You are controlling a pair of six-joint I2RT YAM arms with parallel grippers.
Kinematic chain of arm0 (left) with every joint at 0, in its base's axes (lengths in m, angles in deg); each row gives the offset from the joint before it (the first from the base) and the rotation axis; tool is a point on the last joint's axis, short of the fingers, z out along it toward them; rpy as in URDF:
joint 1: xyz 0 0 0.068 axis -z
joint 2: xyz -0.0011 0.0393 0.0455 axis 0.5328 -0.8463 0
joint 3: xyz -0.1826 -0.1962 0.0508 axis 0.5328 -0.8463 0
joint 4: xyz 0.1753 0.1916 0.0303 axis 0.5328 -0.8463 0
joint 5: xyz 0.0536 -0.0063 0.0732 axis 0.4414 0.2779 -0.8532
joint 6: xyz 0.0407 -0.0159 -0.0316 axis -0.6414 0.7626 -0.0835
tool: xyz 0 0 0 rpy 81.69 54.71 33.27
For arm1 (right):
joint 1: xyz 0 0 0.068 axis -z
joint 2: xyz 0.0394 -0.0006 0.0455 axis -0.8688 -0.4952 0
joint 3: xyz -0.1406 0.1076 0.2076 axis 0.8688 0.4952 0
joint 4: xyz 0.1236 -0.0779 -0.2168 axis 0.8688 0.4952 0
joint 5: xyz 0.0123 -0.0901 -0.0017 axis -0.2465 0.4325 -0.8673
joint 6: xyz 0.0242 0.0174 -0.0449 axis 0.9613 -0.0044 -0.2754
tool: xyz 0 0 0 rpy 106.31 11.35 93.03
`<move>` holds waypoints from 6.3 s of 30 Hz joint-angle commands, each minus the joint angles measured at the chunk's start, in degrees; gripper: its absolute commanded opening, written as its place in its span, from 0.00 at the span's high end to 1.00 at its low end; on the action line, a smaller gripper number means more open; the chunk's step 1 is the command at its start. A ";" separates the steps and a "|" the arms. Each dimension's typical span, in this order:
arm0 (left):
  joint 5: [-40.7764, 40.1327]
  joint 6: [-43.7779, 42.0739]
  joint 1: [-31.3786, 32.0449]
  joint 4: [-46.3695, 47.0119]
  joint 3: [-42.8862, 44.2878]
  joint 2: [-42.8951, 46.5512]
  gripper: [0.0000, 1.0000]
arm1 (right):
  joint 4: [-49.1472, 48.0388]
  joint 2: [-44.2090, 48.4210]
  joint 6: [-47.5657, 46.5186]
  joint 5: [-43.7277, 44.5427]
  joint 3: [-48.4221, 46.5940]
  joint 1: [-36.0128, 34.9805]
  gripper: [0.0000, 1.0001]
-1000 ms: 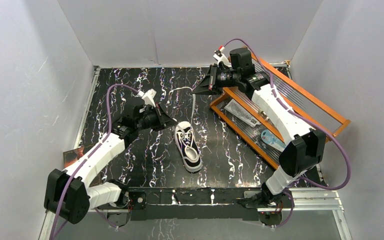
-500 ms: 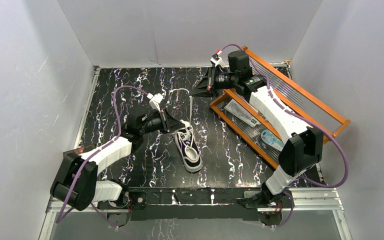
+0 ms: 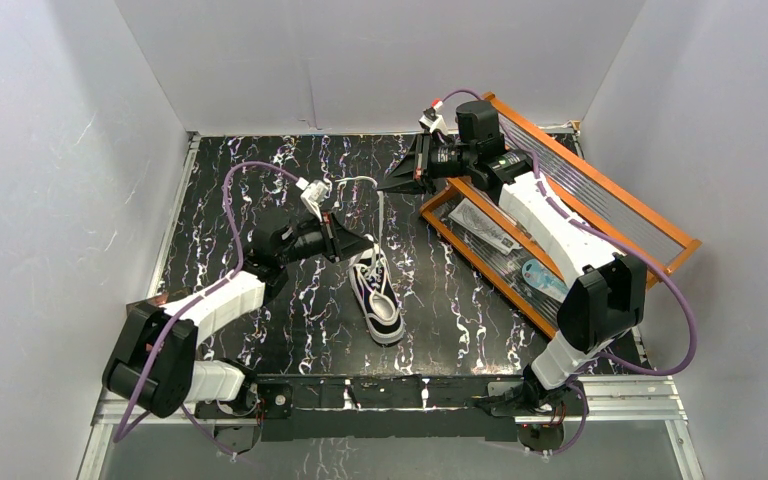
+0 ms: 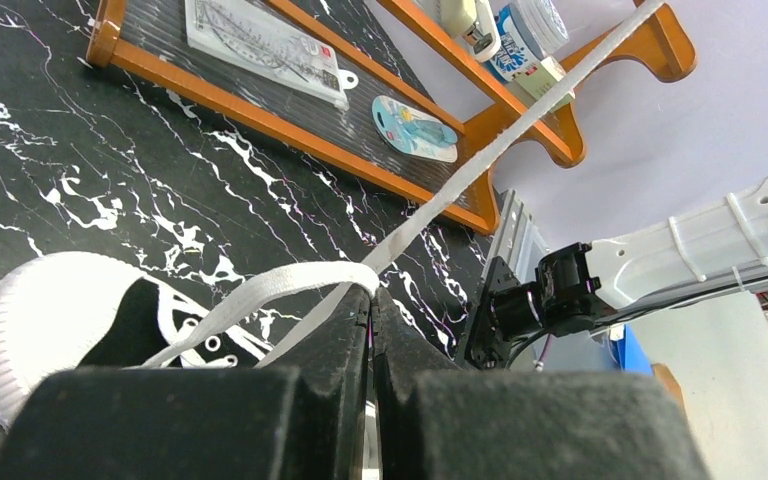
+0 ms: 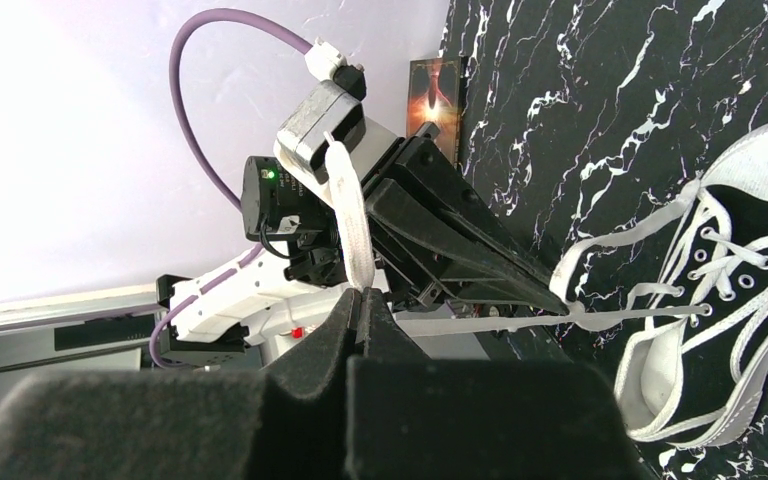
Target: Tie the shoes
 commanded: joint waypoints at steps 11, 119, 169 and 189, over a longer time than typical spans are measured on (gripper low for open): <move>3.31 -1.01 0.27 9.73 3.89 -3.51 1.00 | -5.41 1.05 2.73 -2.30 -1.01 0.11 1.00; 19.03 -0.93 2.65 13.32 14.59 -15.40 1.00 | 5.22 18.30 -2.50 2.21 17.37 7.81 1.00; 3.60 -3.26 1.77 18.26 2.27 -3.59 0.99 | -10.36 2.86 7.15 -11.64 6.21 0.80 1.00; 7.25 0.96 1.78 23.41 3.49 -8.10 0.79 | -13.27 0.27 10.25 -10.23 6.47 -1.09 1.00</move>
